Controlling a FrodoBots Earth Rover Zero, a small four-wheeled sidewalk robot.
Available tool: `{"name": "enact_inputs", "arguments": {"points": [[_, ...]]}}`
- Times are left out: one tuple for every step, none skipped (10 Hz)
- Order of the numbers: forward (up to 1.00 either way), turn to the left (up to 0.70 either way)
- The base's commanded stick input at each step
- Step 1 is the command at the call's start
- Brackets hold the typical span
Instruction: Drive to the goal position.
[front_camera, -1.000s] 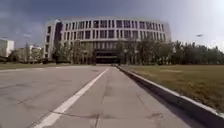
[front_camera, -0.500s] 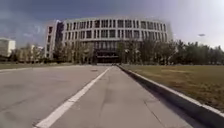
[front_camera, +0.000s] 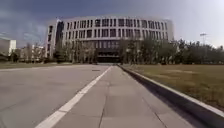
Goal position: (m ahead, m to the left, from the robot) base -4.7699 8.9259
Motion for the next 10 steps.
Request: {"name": "enact_inputs", "arguments": {"points": [[0.7, 0.0], [0.7, 0.0], [0.7, 0.0], [0.7, 0.0], [0.7, 0.0], [0.7, 0.0], [0.7, 0.0], [0.7, 0.0], [0.7, 0.0], [0.7, 0.0]]}}
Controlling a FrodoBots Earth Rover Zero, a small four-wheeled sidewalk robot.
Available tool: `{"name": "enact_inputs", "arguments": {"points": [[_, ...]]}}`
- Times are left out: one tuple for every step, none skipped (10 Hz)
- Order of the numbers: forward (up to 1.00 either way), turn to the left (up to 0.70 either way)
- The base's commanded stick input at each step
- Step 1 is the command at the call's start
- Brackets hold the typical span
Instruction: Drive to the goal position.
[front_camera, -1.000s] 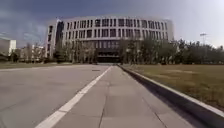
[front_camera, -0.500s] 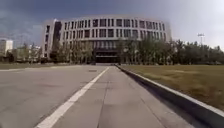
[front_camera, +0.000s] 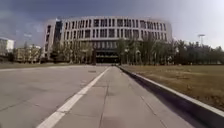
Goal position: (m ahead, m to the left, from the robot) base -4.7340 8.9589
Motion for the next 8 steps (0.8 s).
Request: {"name": "enact_inputs", "arguments": {"points": [[0.7, 0.0], [0.7, 0.0], [0.7, 0.0], [0.7, -0.01], [0.7, -0.28], [0.7, -0.2], [0.7, 0.0], [0.7, 0.0]]}}
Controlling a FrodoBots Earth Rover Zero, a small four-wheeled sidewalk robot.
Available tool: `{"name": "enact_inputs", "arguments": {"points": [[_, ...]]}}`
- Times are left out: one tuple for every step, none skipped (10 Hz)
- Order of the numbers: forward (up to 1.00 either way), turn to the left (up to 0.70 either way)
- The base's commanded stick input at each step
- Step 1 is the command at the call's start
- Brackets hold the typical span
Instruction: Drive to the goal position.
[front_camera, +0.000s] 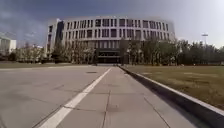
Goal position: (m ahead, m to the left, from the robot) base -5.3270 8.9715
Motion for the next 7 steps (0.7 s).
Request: {"name": "enact_inputs", "arguments": {"points": [[0.7, 0.0], [0.7, 0.0], [0.7, 0.0], [0.7, 0.0], [0.7, 0.0], [0.7, 0.0], [0.7, 0.0]]}}
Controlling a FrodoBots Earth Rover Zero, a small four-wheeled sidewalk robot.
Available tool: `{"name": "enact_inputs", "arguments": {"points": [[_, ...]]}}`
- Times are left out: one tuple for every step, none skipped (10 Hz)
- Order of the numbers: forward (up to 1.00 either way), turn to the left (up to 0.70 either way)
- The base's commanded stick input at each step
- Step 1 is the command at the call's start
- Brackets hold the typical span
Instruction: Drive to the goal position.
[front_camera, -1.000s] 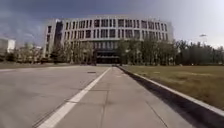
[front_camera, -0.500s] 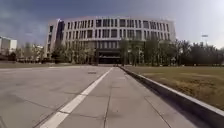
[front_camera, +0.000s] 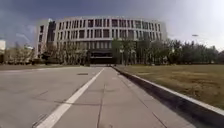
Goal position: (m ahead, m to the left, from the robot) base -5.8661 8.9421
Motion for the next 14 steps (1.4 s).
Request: {"name": "enact_inputs", "arguments": {"points": [[0.7, 0.0], [0.7, 0.0], [0.7, 0.0], [0.7, 0.0], [0.7, 0.0], [0.7, 0.0], [0.7, 0.0], [0.7, 0.0], [0.7, 0.0], [0.7, 0.0], [0.7, 0.0], [0.7, 0.0], [0.7, 0.0], [0.7, 0.0]]}}
